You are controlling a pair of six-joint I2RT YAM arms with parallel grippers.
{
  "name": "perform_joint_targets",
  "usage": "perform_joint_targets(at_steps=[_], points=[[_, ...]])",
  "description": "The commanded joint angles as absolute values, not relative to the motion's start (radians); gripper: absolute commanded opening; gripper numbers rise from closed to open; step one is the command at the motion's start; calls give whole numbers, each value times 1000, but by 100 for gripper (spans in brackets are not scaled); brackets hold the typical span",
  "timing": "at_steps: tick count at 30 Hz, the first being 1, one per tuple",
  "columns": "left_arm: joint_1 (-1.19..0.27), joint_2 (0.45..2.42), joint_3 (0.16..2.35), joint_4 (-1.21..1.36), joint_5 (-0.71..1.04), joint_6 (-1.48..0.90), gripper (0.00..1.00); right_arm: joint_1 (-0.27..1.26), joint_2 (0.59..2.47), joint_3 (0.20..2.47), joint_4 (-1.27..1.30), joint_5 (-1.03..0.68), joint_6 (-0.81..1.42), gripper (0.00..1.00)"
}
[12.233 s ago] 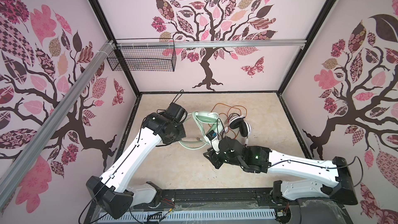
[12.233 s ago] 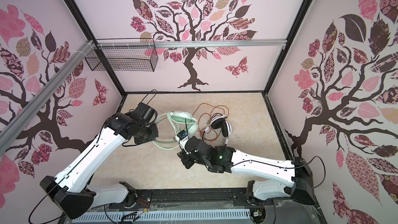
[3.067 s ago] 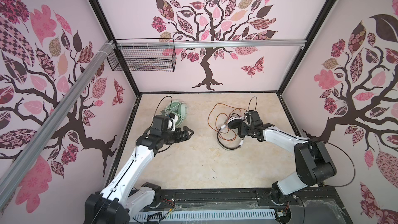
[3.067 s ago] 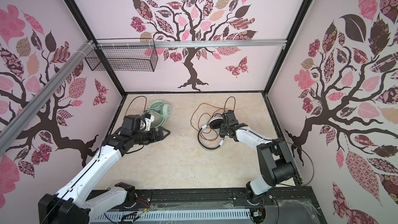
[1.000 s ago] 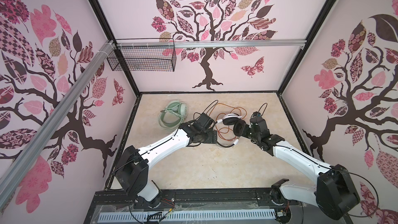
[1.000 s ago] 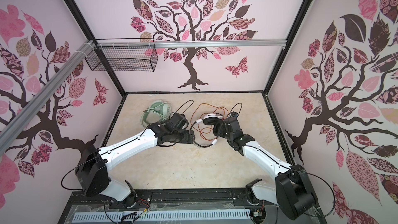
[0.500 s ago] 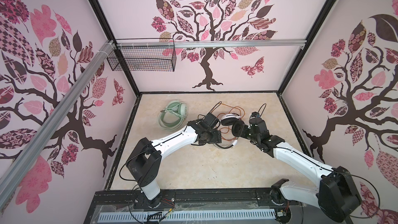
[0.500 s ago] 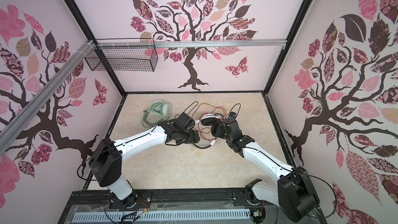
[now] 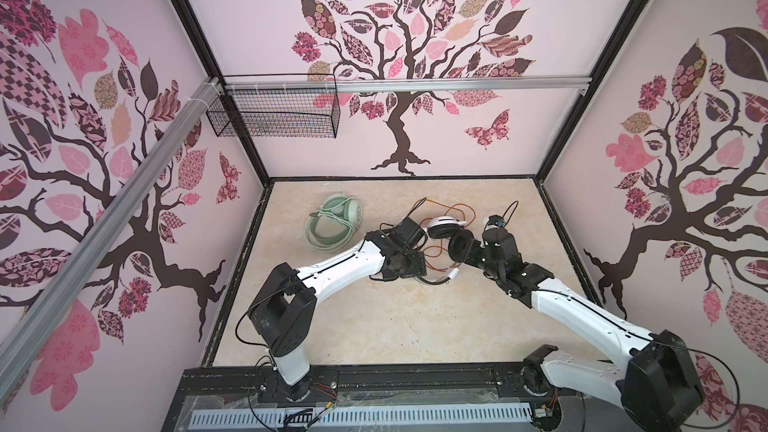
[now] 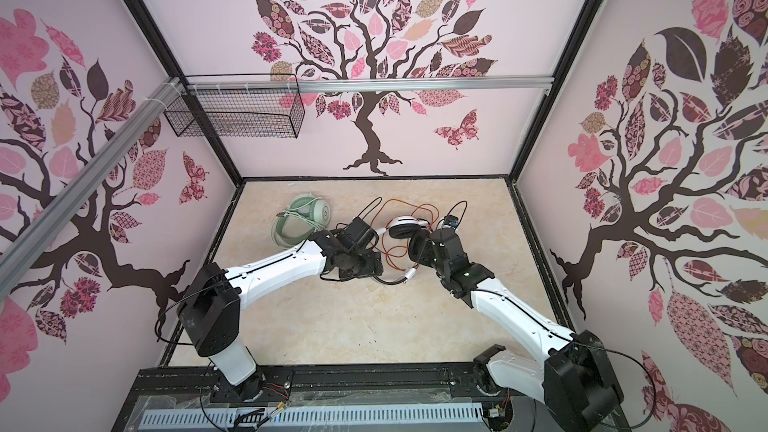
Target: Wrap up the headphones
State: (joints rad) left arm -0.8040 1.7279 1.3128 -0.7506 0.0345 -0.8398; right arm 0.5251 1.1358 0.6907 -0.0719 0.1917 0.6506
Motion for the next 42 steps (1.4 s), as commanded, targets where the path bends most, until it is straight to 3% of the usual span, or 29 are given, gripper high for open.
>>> perform_joint_targets(at_steps=[1, 13, 22, 25, 27, 34, 36, 42], points=[[-810, 1726, 1356, -770, -6, -856, 77, 603, 1091, 729, -70, 333, 673, 35], [-841, 1695, 1376, -786, 62, -969, 77, 707, 1095, 772, -192, 574, 918, 32], [-879, 1686, 1343, -758, 119, -1088, 76, 728, 1106, 763, -181, 585, 990, 29], [-879, 1680, 1333, -745, 115, -1083, 63, 734, 1108, 765, -181, 596, 989, 29], [-879, 1681, 1328, -736, 107, -1070, 44, 742, 1106, 767, -182, 608, 989, 29], [-879, 1712, 1348, -789, 46, -1008, 46, 763, 1080, 759, -148, 600, 977, 28], [-879, 1718, 1348, -788, 39, -996, 42, 770, 1073, 760, -138, 598, 973, 28], [-869, 1706, 1343, -785, 29, -967, 0, 782, 1066, 762, -131, 590, 964, 28]])
